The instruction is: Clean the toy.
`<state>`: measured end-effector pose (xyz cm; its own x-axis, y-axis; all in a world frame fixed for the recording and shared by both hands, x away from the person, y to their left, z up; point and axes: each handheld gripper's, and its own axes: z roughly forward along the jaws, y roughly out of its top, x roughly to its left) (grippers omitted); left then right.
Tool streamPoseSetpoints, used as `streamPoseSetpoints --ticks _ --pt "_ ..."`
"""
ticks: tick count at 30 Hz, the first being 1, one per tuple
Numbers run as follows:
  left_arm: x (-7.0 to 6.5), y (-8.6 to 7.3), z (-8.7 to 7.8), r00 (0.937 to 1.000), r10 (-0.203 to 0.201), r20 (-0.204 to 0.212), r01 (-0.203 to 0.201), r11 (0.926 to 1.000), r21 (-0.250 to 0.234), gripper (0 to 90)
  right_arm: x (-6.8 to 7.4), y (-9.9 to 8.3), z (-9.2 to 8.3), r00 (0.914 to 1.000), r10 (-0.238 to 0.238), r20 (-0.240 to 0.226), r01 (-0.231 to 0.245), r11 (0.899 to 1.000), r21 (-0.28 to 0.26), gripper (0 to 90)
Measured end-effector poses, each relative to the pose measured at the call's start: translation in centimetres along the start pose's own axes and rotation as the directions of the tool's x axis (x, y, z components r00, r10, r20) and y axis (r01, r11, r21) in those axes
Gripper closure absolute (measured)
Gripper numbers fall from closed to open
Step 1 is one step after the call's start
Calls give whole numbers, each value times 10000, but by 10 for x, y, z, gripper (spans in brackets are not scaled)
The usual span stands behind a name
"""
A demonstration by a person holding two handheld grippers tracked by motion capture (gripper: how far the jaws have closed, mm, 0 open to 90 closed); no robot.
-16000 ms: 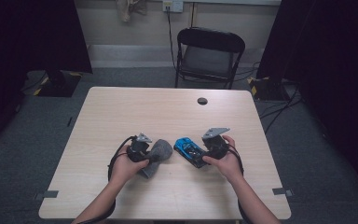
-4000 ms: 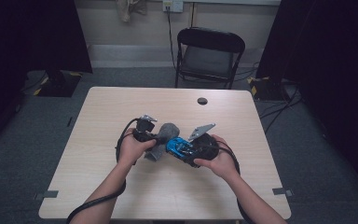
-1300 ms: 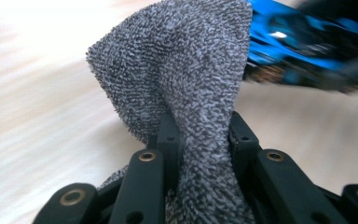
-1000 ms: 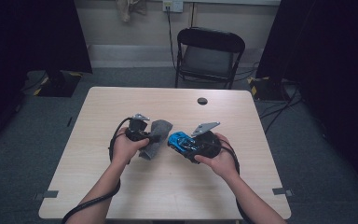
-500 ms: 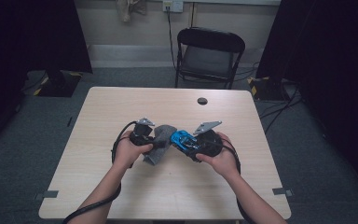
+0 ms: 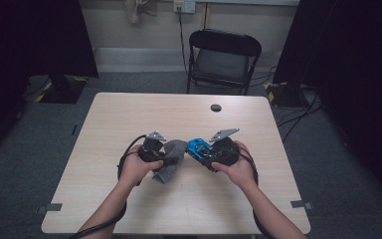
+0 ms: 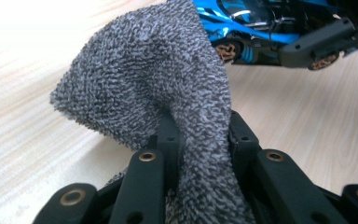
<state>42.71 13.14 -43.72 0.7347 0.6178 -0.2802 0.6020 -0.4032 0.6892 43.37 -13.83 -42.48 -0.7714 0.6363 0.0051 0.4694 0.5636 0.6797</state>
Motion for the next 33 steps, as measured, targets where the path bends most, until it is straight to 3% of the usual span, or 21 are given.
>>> streamPoseSetpoints --ticks 3,7,9,13,19,24,33 --pt "6 -1 -3 9998 -146 -166 145 9999 -47 722 -1 -1 0 10000 -14 -27 14 10000 5 285" --pt "20 1 -7 9946 -628 -827 589 9971 -491 721 3 -1 -1 9999 -91 -110 91 9999 -45 285" --pt "24 4 -8 9912 -669 -1140 601 9963 -622 720 6 -1 -1 9997 -131 -199 129 9999 -95 285" --pt "30 11 -6 9892 -659 -1307 562 9955 -768 714 13 -1 0 9987 -354 -355 351 9993 -92 285" --pt "29 19 3 9930 -168 -1167 128 9993 -356 714 19 1 2 9974 -468 -542 459 9988 -193 285" --pt "22 19 9 9976 419 -559 -436 9986 -297 714 19 3 1 9978 -464 -475 452 9986 -262 285" --pt "12 16 4 9991 321 -270 -332 9987 -393 715 12 1 0 9992 -222 -322 214 9994 -256 285"
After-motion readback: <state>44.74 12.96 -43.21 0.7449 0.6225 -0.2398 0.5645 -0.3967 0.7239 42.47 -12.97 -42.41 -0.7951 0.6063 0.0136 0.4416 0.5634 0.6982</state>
